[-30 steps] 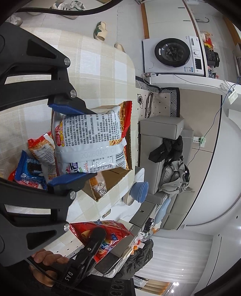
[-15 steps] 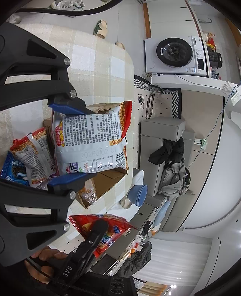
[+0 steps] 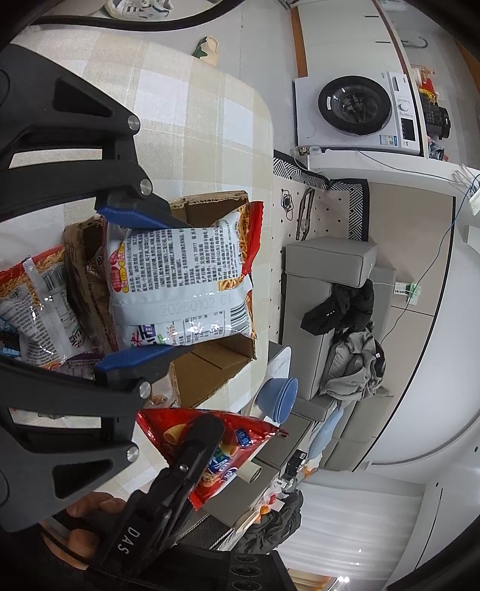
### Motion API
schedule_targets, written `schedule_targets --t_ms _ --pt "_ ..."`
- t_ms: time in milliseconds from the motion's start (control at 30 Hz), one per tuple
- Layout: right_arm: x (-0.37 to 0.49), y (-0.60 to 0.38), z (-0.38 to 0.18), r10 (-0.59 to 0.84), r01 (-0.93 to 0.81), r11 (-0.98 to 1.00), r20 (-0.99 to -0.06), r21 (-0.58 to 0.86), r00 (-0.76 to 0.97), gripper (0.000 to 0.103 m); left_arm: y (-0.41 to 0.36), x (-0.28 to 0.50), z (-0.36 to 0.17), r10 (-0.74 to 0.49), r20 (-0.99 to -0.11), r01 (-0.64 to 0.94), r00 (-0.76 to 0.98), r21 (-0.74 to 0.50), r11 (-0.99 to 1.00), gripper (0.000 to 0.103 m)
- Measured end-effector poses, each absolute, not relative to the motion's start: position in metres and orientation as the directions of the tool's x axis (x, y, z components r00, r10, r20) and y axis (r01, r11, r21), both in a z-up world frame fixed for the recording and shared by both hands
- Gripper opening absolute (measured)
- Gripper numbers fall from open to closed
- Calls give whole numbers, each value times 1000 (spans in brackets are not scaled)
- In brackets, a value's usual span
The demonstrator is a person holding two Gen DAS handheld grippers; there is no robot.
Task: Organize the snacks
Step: 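Lower both bags into the box and open both grippers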
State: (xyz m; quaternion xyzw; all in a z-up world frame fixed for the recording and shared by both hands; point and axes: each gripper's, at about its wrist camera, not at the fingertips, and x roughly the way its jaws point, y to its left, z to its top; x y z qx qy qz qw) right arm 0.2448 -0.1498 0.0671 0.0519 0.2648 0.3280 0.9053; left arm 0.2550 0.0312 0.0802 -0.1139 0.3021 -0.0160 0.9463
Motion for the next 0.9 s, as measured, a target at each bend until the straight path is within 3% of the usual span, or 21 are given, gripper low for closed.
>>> schedule_targets --t_ms 500,900 --pt "272 -125 31 585 -555 795 -552 244 595 54 16 279 57 -76 -580 -19 811 -156 988 50" --pt "260 -119 18 523 -572 809 -612 137 594 53 18 285 49 -78 -582 -18 810 -157 987 51"
